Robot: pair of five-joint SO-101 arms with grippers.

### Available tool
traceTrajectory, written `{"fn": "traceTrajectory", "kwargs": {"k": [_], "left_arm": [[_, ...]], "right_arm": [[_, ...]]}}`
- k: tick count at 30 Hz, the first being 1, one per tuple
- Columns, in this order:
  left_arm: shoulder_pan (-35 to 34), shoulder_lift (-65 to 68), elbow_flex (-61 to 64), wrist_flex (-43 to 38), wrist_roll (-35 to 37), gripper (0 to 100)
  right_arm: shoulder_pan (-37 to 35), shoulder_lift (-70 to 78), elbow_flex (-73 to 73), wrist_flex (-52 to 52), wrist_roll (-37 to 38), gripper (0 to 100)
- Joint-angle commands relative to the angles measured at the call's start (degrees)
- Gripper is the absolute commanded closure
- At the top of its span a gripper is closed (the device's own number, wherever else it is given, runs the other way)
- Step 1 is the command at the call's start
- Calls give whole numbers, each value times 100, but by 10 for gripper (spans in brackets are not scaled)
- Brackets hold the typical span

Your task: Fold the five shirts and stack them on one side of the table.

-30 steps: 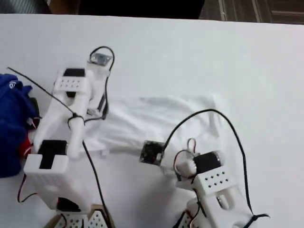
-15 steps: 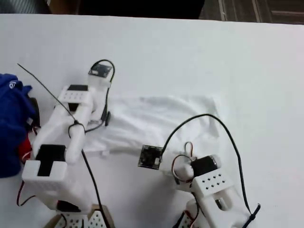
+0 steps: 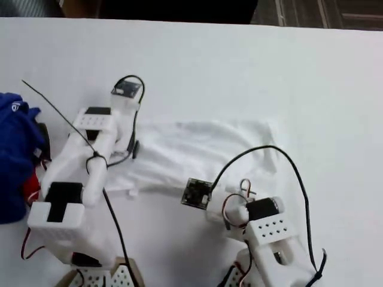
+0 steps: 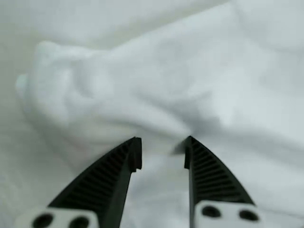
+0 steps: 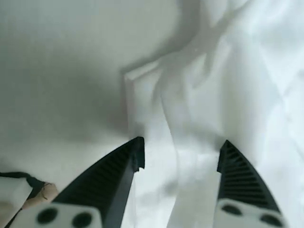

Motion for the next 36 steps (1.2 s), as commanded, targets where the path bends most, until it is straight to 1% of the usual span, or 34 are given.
{"fn": "traceTrajectory", "kwargs": {"k": [1,5,7,9,11,13,17,19,22,24,26,28,32,34,36], "left_arm": [[18,-53,40,-97,18,828],[18,-53,40,-97,18,828],[18,-53,40,-97,18,828],[18,-53,40,-97,18,828],[18,-53,40,-97,18,828],[18,-53,40,-97,18,828],[9,-53,48,-97,53,830],[0,-53,48,-97,97,831],[-18,-62,48,-105,369,832],[-18,-62,57,-211,440,832],[18,-79,242,-431,448,832],[26,-114,374,-607,448,855],[53,-114,365,-642,413,891],[53,-114,365,-642,404,891],[53,-114,365,-642,404,891]], "right_arm": [[48,224,-18,-163,62,739],[-189,760,-123,-242,149,748],[-479,910,-229,-180,360,786],[-919,971,-290,-92,475,821],[-1226,980,-431,110,510,826],[-1341,980,-809,505,466,825],[-1235,980,-1899,1455,457,825],[-1112,980,-2207,1631,457,825],[-980,1033,-2224,1631,448,818],[-971,1007,-1987,1437,431,798],[-971,1024,-1723,1077,202,783],[-971,1015,-1591,813,-62,776],[-989,1033,-1459,541,-273,765],[-980,998,-1407,541,-273,765],[-971,954,-1530,778,-246,765]]}}
